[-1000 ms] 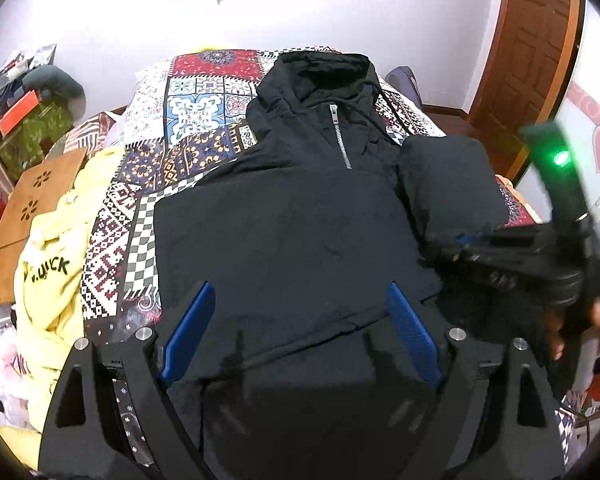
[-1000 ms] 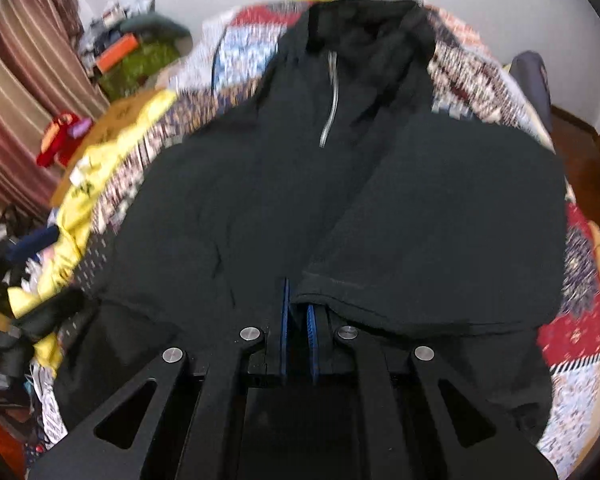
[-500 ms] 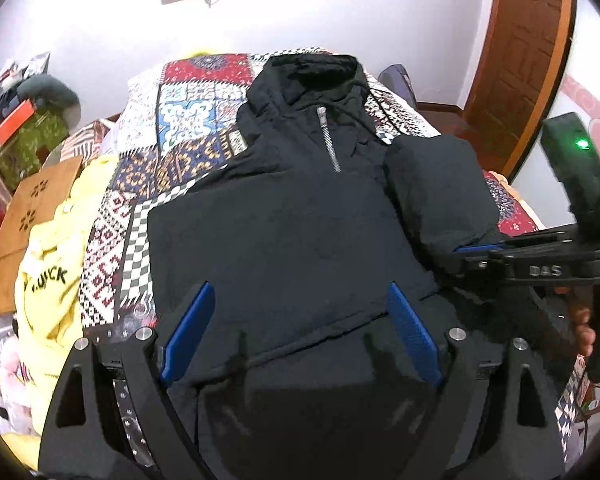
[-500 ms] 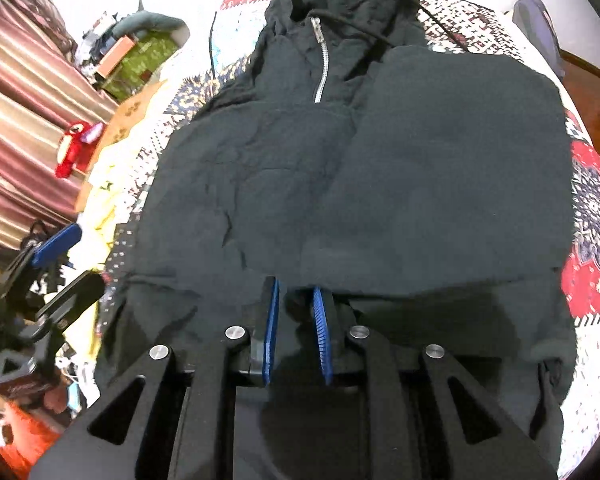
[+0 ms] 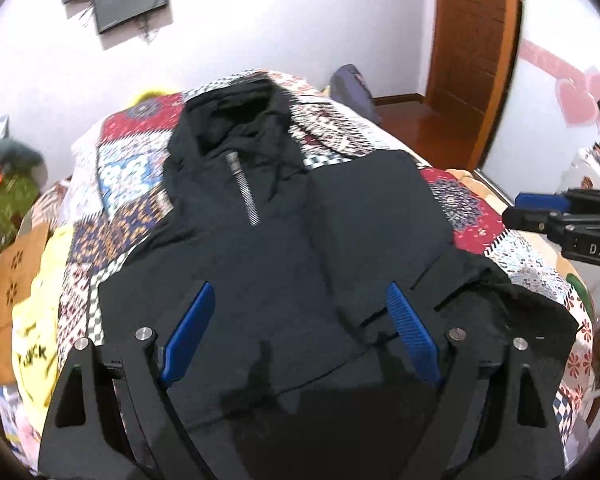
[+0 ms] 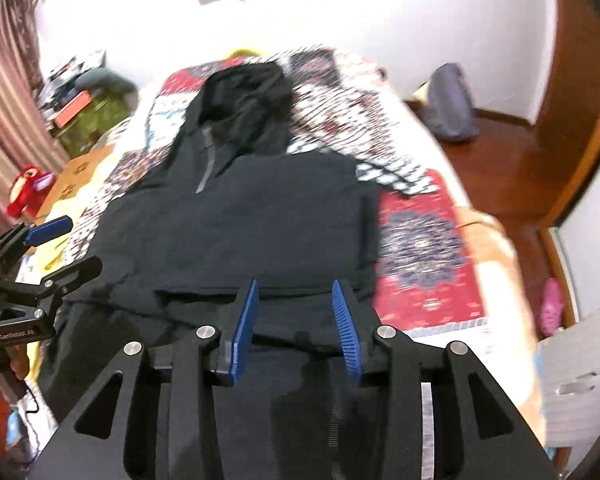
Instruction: Fold large clothes
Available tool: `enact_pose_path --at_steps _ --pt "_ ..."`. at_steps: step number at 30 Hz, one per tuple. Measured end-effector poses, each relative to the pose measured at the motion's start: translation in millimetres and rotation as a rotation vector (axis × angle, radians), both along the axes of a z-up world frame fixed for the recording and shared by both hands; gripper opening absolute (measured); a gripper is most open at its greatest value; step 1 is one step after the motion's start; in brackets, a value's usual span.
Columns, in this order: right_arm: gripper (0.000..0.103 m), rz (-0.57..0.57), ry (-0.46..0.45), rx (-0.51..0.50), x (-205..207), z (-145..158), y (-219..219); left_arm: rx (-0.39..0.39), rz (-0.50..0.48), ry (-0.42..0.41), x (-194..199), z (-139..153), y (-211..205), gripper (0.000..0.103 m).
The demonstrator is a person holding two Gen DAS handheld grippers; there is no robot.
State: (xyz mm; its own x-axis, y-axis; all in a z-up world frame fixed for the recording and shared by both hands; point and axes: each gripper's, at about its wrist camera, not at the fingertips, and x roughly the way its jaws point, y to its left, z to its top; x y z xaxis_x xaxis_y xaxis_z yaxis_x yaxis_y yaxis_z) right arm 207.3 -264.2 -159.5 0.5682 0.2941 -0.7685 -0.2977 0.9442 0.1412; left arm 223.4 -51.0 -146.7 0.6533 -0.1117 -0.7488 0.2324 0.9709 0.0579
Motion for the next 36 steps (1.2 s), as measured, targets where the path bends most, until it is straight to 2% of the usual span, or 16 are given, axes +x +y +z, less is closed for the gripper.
enact_pose_path --at_steps 6,12,15,19,23,24,25,26,28,29,31,36 --pt "0.041 -0.072 -0.02 -0.018 3.7 -5.2 -24.7 0.021 -0.089 0.045 22.9 -15.5 -43.2 0.088" --pt "0.041 -0.103 0.039 -0.01 13.5 -26.7 -38.6 0.053 -0.191 0.171 51.0 -54.8 -82.7 0.088" --pt "0.041 -0.111 0.076 -0.004 15.7 -39.1 -43.8 0.109 -0.2 0.234 67.2 -79.2 -96.8 0.088" --pt "0.041 -0.124 0.123 0.004 20.4 -54.4 -49.0 0.182 -0.204 0.249 80.6 -100.7 -109.5 0.091" --pt "0.041 -0.123 0.157 0.018 24.4 -66.3 -49.6 0.225 -0.235 0.198 81.2 -101.6 -116.3 0.089" --pt "0.041 -0.124 0.164 0.016 25.4 -69.2 -48.9 0.239 -0.238 0.185 80.5 -102.0 -117.2 0.081" --pt "0.041 -0.125 0.171 0.014 25.9 -71.5 -47.3 0.253 -0.236 0.178 79.9 -102.3 -117.6 0.067" --pt "0.041 -0.125 0.179 0.015 26.8 -74.2 -46.8 0.258 -0.236 0.173 80.2 -102.2 -117.0 0.06" --pt "0.041 -0.124 0.192 0.021 27.5 -77.9 -45.8 0.243 -0.23 0.16 82.7 -96.2 -111.4 0.039" --pt "0.041 -0.125 0.194 0.021 27.1 -79.4 -45.9 0.223 -0.22 0.147 82.1 -90.8 -106.9 0.033" --pt "0.041 -0.123 0.196 0.018 26.0 -79.3 -44.5 0.179 -0.196 0.129 81.9 -78.8 -95.9 0.012" --pt "0.041 -0.113 0.195 0.014 26.7 -76.3 -40.7 0.039 -0.106 0.068 79.7 -31.3 -52.6 0.007"
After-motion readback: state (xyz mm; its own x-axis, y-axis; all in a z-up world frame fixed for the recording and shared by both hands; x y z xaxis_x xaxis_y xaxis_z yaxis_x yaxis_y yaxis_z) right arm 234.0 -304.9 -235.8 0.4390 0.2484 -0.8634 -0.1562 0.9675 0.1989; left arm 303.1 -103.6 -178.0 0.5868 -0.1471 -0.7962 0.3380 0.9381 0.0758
